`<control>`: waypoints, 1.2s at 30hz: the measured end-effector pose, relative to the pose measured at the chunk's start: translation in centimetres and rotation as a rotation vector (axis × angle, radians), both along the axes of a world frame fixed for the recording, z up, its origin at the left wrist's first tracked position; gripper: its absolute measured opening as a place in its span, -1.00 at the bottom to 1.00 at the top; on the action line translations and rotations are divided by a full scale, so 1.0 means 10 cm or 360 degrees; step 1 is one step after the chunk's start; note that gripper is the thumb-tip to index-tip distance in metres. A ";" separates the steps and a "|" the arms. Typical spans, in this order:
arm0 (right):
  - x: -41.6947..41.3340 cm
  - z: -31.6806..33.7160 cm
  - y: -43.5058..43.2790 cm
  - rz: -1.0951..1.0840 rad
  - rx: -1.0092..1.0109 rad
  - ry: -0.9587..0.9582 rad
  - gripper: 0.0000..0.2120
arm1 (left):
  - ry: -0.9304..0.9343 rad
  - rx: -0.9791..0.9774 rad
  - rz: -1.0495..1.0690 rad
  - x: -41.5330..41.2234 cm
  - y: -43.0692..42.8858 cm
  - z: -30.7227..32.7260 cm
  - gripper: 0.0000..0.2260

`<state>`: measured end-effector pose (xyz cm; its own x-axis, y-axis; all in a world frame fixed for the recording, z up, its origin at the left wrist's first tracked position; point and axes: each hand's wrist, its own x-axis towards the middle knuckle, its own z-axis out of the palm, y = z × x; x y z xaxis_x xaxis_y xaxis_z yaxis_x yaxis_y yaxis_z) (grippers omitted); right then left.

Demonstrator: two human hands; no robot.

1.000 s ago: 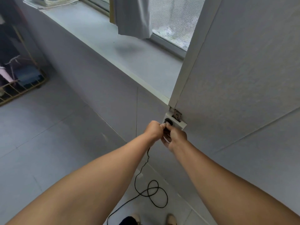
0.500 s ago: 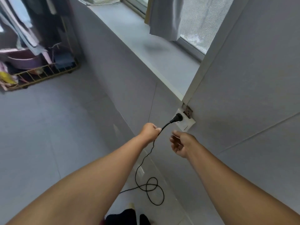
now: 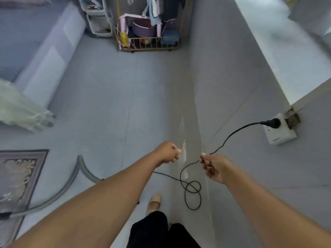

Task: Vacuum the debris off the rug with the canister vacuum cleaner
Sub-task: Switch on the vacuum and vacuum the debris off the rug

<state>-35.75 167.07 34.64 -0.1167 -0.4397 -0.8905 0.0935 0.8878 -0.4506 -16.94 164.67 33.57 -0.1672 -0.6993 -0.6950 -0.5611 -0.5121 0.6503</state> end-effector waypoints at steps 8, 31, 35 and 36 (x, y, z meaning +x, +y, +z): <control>1.34 -0.22 0.26 0.0661 0.0006 0.0011 -0.93 | -0.0189 0.0124 0.0497 1.40 0.96 -0.13 -0.87; 5.75 -0.45 2.19 0.1524 -0.0057 -0.0025 -0.90 | 0.0037 0.0197 0.1783 5.38 4.00 -0.48 -0.81; 6.30 -0.52 2.32 0.1646 -0.0068 -0.0008 -0.90 | 0.0083 0.0181 0.1945 5.89 4.24 -0.54 -0.81; 6.47 -0.57 2.32 0.1692 -0.0088 0.0017 -0.90 | 0.0088 0.0181 0.1975 6.04 4.28 -0.57 -0.81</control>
<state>28.97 190.24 28.95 0.3435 -0.3599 -0.8674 -0.7221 0.4893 -0.4890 43.47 207.50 27.83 0.5314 -0.3420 -0.7750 0.3675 -0.7312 0.5747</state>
